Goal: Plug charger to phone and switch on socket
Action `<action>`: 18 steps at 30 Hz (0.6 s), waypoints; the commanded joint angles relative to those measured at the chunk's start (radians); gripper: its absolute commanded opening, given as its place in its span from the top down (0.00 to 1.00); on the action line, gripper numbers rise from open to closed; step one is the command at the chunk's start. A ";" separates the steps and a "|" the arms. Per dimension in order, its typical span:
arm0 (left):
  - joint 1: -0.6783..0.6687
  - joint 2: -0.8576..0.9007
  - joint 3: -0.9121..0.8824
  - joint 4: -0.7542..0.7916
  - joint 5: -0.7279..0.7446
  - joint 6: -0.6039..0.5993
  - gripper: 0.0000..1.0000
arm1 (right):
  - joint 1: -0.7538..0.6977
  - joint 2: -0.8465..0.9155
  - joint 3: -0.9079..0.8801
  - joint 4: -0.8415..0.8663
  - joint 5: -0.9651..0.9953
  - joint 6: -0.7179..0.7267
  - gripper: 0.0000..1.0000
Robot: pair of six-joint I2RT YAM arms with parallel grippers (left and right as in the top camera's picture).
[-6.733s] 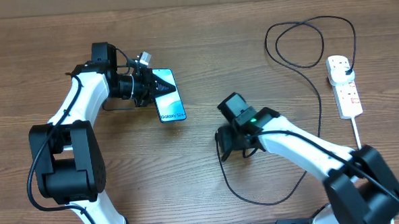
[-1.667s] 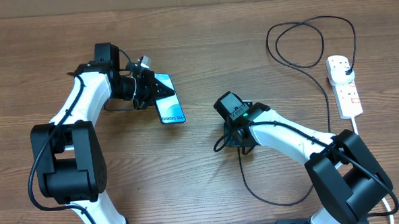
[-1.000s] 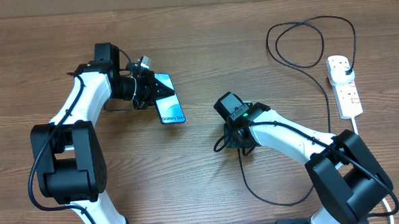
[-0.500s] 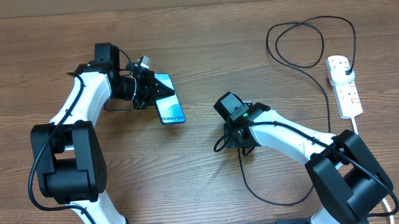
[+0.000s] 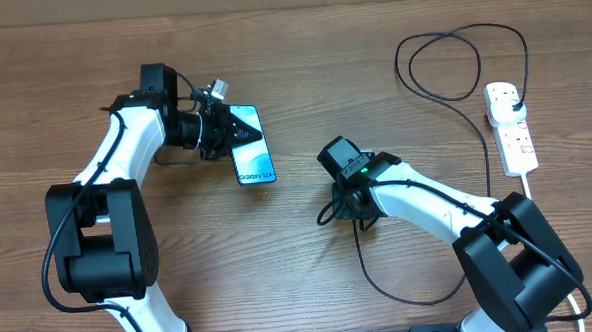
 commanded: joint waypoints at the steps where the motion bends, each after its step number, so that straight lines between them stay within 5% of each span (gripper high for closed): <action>1: -0.007 -0.010 -0.003 0.003 0.058 0.029 0.96 | -0.001 0.023 -0.039 -0.014 0.002 -0.007 0.96; 8: -0.007 -0.010 -0.003 -0.004 0.065 0.036 0.96 | -0.001 0.006 -0.037 -0.032 -0.003 -0.006 0.96; 18: -0.006 -0.010 -0.003 0.000 0.462 0.290 0.96 | -0.001 -0.301 -0.036 -0.035 -0.313 -0.125 0.96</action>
